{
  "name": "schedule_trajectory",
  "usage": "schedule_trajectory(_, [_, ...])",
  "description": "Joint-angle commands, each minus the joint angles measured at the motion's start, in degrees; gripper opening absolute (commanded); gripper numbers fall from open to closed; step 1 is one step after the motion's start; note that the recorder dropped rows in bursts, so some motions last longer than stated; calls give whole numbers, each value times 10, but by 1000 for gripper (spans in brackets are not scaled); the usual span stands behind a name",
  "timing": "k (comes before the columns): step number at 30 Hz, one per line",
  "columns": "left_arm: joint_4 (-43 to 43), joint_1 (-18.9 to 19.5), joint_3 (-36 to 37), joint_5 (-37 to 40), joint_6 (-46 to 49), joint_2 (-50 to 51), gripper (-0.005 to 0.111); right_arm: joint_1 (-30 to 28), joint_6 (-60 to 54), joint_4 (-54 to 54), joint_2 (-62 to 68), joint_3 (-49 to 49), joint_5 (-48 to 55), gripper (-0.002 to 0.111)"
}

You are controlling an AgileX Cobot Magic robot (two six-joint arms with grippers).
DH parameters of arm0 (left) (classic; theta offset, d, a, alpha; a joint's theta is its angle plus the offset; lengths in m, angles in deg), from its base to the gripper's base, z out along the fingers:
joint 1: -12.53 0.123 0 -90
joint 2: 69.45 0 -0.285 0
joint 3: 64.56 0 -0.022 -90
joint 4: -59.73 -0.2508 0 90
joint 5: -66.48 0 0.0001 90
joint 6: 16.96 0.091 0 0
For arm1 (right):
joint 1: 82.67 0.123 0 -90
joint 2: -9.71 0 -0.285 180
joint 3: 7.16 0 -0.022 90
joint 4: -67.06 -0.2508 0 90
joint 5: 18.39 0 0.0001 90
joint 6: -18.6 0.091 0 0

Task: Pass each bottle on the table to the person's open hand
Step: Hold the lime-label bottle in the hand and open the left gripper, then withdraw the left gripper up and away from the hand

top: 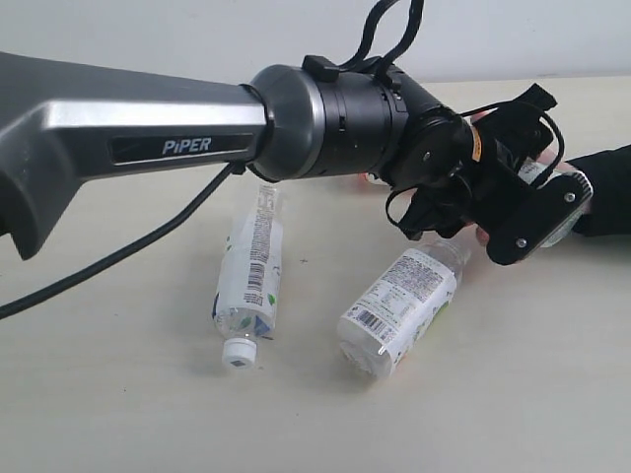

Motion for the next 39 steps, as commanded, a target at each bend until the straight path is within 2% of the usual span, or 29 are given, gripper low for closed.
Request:
schedule_trajectory(1, [6,1,-4,-6,-7,-4,78,-4,-1,0,-3,-2,-4,0])
schedule_trajectory(19, [2,1,-4,-10,-7,-4,78,-4,-1,0,-3,-2,-4,0])
schedule_trajectory(27, [-1,0,-4,5,-17,-49,78,-4,-1,-1,-3,-2,-4,0])
schedule_trajectory(30, [-1,0,-4,15,-53,-75,78,-4,-1,-1,-3,-2,-4,0])
schedule_trajectory(34, [-1,0,-4,84,-134,-136,78,-4,-1,0,-3,-2,-4,0])
schedule_trajectory(39, [-1,0,-4,208,-364,-219,74,-4,-1,0,-3,-2,-4,0])
